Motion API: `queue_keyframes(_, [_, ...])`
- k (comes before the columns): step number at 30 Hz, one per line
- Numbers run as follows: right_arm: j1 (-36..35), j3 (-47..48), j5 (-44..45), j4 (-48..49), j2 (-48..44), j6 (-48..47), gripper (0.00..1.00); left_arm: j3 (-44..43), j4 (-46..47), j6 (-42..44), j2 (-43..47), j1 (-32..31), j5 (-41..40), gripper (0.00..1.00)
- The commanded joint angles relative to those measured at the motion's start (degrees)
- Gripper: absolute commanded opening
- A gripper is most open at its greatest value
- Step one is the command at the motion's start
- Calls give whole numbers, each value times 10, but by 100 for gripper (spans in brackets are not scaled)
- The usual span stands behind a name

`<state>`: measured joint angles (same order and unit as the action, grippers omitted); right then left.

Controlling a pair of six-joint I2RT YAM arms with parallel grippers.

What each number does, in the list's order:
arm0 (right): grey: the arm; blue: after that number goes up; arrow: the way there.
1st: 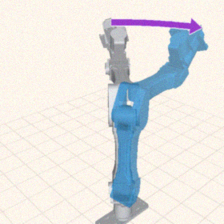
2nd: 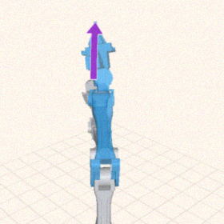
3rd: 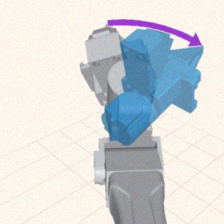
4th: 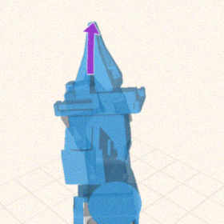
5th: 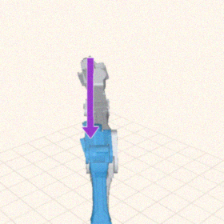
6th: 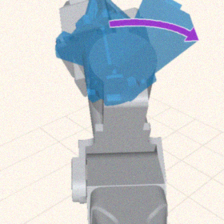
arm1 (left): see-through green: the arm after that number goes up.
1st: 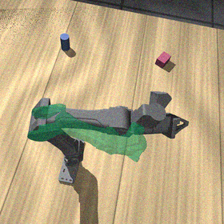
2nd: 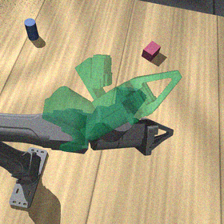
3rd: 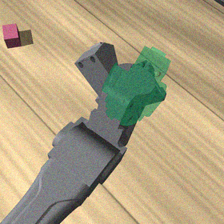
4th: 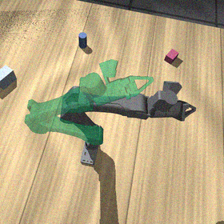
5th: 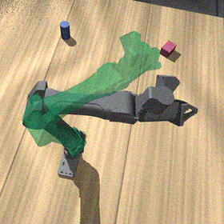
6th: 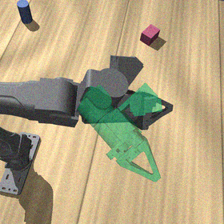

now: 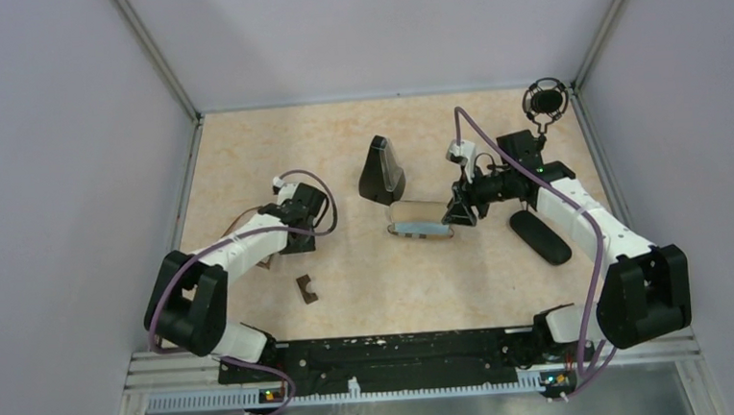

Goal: Organize the sunglasses
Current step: Move the sunglasses to the center of the board.

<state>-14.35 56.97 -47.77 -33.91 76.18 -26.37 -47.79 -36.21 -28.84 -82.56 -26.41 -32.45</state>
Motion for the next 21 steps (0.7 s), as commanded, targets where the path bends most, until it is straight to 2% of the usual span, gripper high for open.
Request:
queue_keyframes(1, [4, 0, -29, 2, -6, -16, 50, -27, -8, 0, -26, 22, -17, 77])
queue_keyframes(4, [5, 0, -35, 1, -8, -17, 50, -29, 8, 13, -39, 36, 0, 73])
queue_keyframes(8, [5, 2, -41, -7, -9, -23, 48, -30, 20, 25, -59, 45, 40, 48])
queue_keyframes(12, [4, 4, -41, -13, -19, -28, 43, -40, -6, 23, -67, 44, 58, 25])
queue_keyframes(15, [5, 11, -37, -26, -28, -31, 40, -42, -12, 28, -48, 37, 71, 13])
queue_keyframes(19, [5, 15, -17, -51, -54, -38, 38, -60, -18, 31, 2, -31, 107, 1])
queue_keyframes(21, [6, 7, 2, -50, -75, -31, 38, -79, -28, 21, 22, -83, 110, 0])
